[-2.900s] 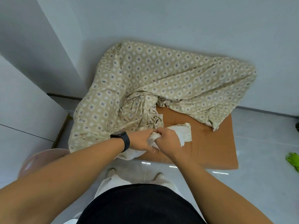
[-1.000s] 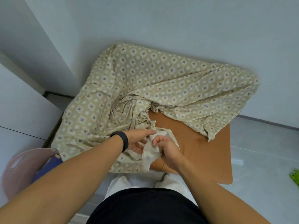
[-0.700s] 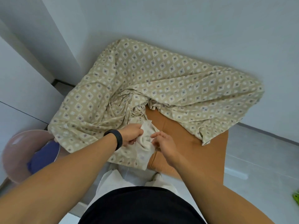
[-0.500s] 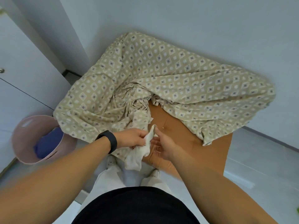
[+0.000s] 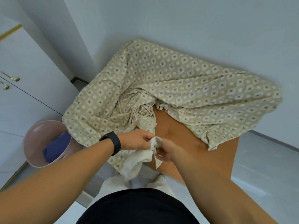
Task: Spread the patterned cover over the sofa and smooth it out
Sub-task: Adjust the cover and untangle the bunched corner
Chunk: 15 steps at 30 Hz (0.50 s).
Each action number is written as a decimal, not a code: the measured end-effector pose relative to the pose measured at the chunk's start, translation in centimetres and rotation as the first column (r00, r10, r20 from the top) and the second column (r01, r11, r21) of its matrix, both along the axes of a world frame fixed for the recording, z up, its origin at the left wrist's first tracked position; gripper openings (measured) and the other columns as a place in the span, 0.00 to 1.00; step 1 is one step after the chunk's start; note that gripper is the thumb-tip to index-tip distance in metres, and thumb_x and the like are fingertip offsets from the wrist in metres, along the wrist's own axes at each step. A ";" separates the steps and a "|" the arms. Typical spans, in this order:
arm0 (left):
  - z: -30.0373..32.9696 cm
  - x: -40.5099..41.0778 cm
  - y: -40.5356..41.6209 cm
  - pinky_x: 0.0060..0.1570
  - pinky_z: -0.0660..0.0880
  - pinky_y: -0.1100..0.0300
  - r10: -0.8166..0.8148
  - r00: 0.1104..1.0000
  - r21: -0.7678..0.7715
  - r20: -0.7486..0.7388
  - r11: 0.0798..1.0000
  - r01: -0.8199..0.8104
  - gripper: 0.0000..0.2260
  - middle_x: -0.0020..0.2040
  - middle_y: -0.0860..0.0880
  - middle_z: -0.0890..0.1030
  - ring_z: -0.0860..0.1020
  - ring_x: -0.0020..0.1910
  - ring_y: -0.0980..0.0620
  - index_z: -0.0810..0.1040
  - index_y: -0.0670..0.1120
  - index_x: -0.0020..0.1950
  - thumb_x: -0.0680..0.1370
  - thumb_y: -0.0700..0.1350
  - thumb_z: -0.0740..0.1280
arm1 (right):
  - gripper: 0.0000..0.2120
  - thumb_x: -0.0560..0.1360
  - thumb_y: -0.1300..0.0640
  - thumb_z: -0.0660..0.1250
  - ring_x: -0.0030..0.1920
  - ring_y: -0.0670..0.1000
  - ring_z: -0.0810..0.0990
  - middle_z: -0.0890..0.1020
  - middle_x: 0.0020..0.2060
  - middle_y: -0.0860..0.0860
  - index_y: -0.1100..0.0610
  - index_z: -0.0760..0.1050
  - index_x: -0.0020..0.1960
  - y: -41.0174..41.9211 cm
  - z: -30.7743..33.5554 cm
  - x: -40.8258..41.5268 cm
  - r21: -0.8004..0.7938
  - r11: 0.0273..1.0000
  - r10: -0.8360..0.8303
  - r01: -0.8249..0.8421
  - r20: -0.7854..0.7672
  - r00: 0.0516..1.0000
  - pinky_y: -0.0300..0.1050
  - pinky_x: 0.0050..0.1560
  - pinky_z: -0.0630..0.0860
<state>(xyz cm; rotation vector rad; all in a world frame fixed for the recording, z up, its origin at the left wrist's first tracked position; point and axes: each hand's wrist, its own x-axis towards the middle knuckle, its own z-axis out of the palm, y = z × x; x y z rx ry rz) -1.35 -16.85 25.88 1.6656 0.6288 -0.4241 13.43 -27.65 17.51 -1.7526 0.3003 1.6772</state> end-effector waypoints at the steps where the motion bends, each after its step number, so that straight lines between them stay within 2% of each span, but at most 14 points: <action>1: -0.4 -0.1 0.2 0.37 0.69 0.67 -0.004 1.000 -0.017 -0.010 1.000 0.004 0.04 0.35 0.54 0.74 0.71 0.34 0.58 0.78 0.40 0.43 0.78 0.35 0.67 | 0.10 0.78 0.63 0.61 0.32 0.49 0.73 0.78 0.35 0.53 0.59 0.80 0.55 0.1 0.2 0.0 0.040 0.996 -0.079 0.078 0.017 0.997 0.43 0.37 0.78; 3: -1.2 -0.5 0.7 0.38 0.70 0.62 -0.054 0.997 -0.061 -0.061 0.997 0.050 0.11 0.33 0.56 0.74 0.71 0.33 0.57 0.76 0.47 0.38 0.78 0.35 0.66 | 0.11 0.78 0.67 0.58 0.32 0.49 0.70 0.74 0.32 0.54 0.62 0.79 0.47 0.4 1.1 -0.1 0.162 0.966 -0.209 0.199 0.047 0.977 0.47 0.39 0.79; 4: -1.5 -0.7 1.1 0.39 0.71 0.60 -0.089 0.991 -0.070 -0.099 0.994 0.083 0.11 0.33 0.55 0.75 0.72 0.34 0.55 0.75 0.49 0.37 0.78 0.37 0.65 | 0.11 0.77 0.68 0.57 0.31 0.50 0.69 0.72 0.31 0.54 0.62 0.78 0.43 0.4 1.8 -0.1 0.227 0.949 -0.230 0.218 0.025 0.973 0.48 0.40 0.80; 6: -2.0 -0.8 1.5 0.42 0.75 0.56 -0.101 0.980 -0.038 -0.172 0.995 0.096 0.06 0.36 0.50 0.81 0.78 0.38 0.50 0.79 0.48 0.47 0.80 0.42 0.63 | 0.12 0.74 0.68 0.56 0.30 0.50 0.68 0.71 0.29 0.54 0.61 0.76 0.38 0.3 3.4 -0.4 0.337 0.924 -0.184 0.179 -0.015 0.983 0.48 0.40 0.78; 7: -2.2 -0.5 1.8 0.42 0.76 0.56 -0.043 0.980 0.019 -0.193 0.999 0.047 0.08 0.37 0.47 0.83 0.80 0.38 0.50 0.79 0.47 0.54 0.81 0.45 0.62 | 0.12 0.71 0.68 0.56 0.31 0.51 0.70 0.72 0.29 0.54 0.60 0.75 0.35 0.3 4.0 -0.7 0.380 0.911 -0.173 0.157 0.010 0.985 0.47 0.39 0.76; 9: -2.1 0.7 2.6 0.40 0.77 0.57 0.179 0.963 0.081 -0.199 0.983 -0.166 0.14 0.37 0.44 0.85 0.82 0.35 0.50 0.76 0.46 0.61 0.84 0.53 0.59 | 0.11 0.64 0.66 0.58 0.34 0.53 0.70 0.72 0.28 0.54 0.57 0.73 0.27 0.3 5.2 -1.3 0.455 0.888 -0.160 0.063 0.179 0.971 0.45 0.36 0.69; 11: -1.8 1.6 3.5 0.39 0.78 0.56 0.330 0.901 -0.014 -0.280 0.937 -0.348 0.22 0.41 0.43 0.85 0.82 0.37 0.47 0.76 0.46 0.60 0.82 0.63 0.59 | 0.08 0.59 0.62 0.60 0.33 0.51 0.66 0.68 0.26 0.51 0.55 0.72 0.23 0.5 6.3 -2.1 0.519 0.841 -0.078 -0.155 0.399 0.914 0.45 0.35 0.63; 13: -2.3 2.2 4.0 0.39 0.80 0.56 0.295 0.878 -0.108 -0.376 0.927 -0.358 0.28 0.44 0.44 0.85 0.83 0.40 0.44 0.79 0.46 0.56 0.77 0.70 0.63 | 0.08 0.60 0.63 0.61 0.28 0.49 0.63 0.67 0.23 0.49 0.56 0.72 0.24 0.5 7.9 -2.9 0.548 0.780 0.010 -0.301 0.470 0.883 0.41 0.32 0.61; 15: -3.5 2.5 3.7 0.39 0.80 0.56 0.270 0.870 -0.141 -0.414 0.924 -0.354 0.26 0.44 0.43 0.86 0.83 0.40 0.44 0.82 0.42 0.54 0.74 0.65 0.69 | 0.09 0.62 0.64 0.60 0.26 0.46 0.63 0.67 0.21 0.48 0.56 0.72 0.24 0.4 9.0 -3.3 0.582 0.725 0.064 -0.369 0.476 0.877 0.38 0.31 0.61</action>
